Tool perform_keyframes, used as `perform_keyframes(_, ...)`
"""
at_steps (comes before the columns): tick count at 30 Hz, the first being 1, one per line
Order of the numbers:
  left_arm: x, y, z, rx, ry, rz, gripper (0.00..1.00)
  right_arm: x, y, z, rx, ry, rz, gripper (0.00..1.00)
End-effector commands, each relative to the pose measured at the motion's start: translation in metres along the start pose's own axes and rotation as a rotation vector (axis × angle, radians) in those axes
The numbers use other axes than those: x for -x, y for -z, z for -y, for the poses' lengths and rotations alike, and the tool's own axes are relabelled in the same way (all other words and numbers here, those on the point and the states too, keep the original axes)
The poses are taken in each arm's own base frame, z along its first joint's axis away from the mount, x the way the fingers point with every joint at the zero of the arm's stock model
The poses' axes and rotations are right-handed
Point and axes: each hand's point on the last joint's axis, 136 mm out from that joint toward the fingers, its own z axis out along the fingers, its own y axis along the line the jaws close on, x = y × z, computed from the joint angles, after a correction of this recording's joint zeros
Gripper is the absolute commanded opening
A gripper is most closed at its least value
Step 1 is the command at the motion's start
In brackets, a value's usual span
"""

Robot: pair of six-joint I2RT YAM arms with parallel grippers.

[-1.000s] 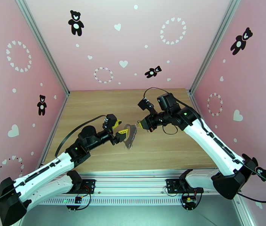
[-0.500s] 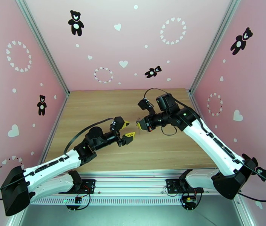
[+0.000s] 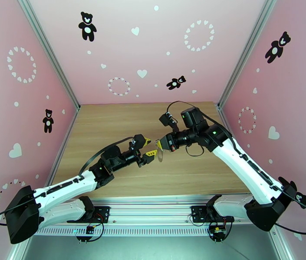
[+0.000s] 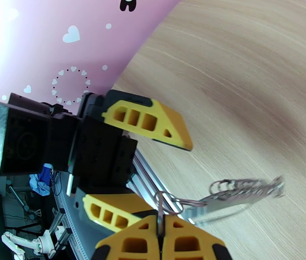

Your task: Remove the keys from the keyring

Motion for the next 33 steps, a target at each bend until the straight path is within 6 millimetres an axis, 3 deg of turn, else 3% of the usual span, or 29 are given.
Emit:
perform_keyframes(1, 0.01, -0.003, 0.005, -0.028, -0.021, 0.04, 0.58, -0.002, 0.008, -0.016, 0.048, 0.044, 0.017, 0.0)
perform_keyframes(11, 0.014, -0.003, 0.013, -0.072, -0.044, 0.049, 0.59, -0.004, 0.007, -0.025, 0.112, 0.063, 0.002, 0.0)
perform_keyframes(19, 0.017, -0.001, 0.013, -0.068, -0.058, 0.053, 0.5, -0.006, 0.012, -0.032, 0.133, 0.072, 0.006, 0.0)
perform_keyframes(33, 0.026, 0.0, 0.013, -0.068, -0.069, 0.109, 0.53, 0.007, 0.008, -0.017, 0.058, -0.082, 0.081, 0.0)
